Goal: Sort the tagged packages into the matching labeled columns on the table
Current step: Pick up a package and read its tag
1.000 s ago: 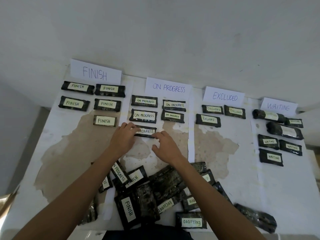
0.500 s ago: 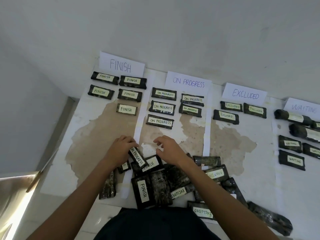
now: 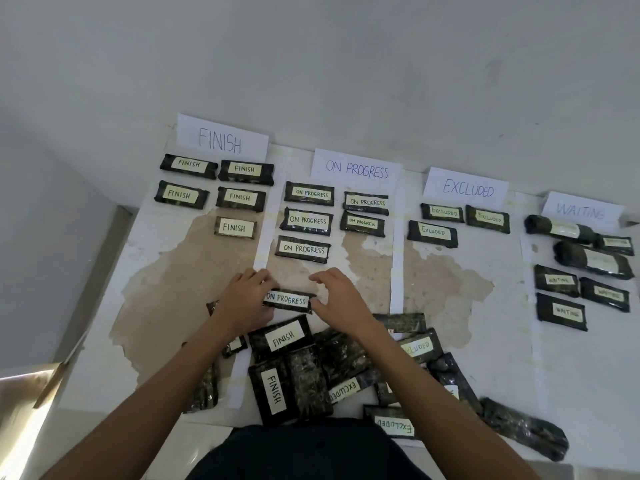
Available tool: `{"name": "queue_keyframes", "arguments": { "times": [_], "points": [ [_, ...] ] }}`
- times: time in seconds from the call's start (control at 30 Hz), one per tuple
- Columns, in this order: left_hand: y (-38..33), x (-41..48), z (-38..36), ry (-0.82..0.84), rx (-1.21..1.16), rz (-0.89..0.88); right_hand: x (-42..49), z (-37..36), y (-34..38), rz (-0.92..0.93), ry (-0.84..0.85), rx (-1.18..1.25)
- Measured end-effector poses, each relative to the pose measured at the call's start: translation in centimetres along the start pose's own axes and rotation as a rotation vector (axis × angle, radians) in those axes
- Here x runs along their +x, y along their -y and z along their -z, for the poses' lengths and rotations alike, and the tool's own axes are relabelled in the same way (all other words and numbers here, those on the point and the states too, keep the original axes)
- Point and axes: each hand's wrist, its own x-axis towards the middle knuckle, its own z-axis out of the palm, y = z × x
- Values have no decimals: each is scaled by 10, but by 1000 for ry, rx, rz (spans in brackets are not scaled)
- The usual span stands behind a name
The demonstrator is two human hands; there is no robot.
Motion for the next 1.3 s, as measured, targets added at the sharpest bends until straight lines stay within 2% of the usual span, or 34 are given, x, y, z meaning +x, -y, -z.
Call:
{"name": "queue_keyframes", "arguments": {
  "times": [0.23, 0.47, 0.57, 0.7, 0.83, 0.93, 1.07, 1.3],
  "points": [
    [-53, 62, 10, -48, -60, -87, 3, 29, -32, 48, -69, -323],
    [-89, 110, -2, -20, -107, -94, 15, 55, -76, 27, -110, -399],
    [-85, 119, -6, -28, -121, -53, 28, 64, -92, -6, -90, -390],
    [-60, 119, -11, -111, -91, 99, 47, 70, -110, -41, -44, -371],
    [-31, 121, -22, -70, -44, 149, 58, 67, -118, -29, -50, -389],
    [-19, 125, -31, -43, -22, 118, 62, 61, -121, 49, -99, -413],
    [-15, 130, -34, -79, 19, 52, 71, 53, -128, 150, -63, -508],
    [-9, 141, -27, -119, 101, -71, 75, 45, -132, 112, -71, -536]
  ]
}}
